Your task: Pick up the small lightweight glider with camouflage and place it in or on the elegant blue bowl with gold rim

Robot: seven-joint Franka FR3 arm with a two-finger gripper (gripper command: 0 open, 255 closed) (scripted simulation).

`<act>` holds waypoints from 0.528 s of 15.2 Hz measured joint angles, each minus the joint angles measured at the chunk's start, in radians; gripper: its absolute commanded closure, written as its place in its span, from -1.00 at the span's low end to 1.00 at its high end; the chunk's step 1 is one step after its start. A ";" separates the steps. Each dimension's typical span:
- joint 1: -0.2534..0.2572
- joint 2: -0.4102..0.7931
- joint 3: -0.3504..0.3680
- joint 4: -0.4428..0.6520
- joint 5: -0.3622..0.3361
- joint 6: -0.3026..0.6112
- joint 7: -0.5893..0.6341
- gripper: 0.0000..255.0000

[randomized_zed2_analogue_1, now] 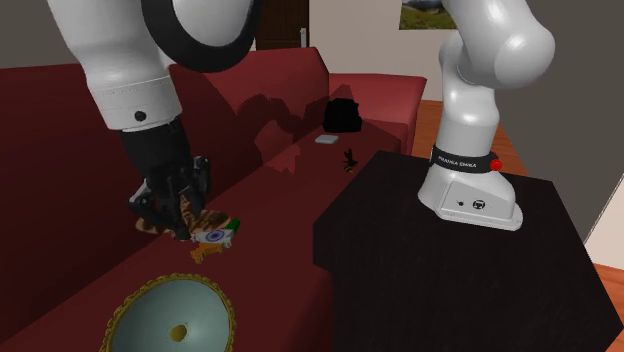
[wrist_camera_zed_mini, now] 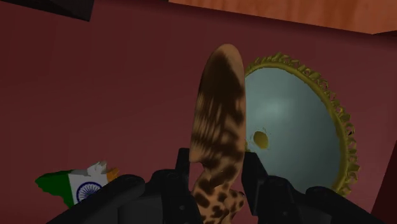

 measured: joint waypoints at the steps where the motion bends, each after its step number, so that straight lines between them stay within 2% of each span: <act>1: 0.023 0.024 0.003 0.036 -0.007 -0.013 0.025 1.00; 5: 0.092 0.117 0.000 0.172 -0.033 -0.060 0.087 1.00; 8: 0.105 0.153 -0.008 0.194 -0.046 -0.047 0.097 1.00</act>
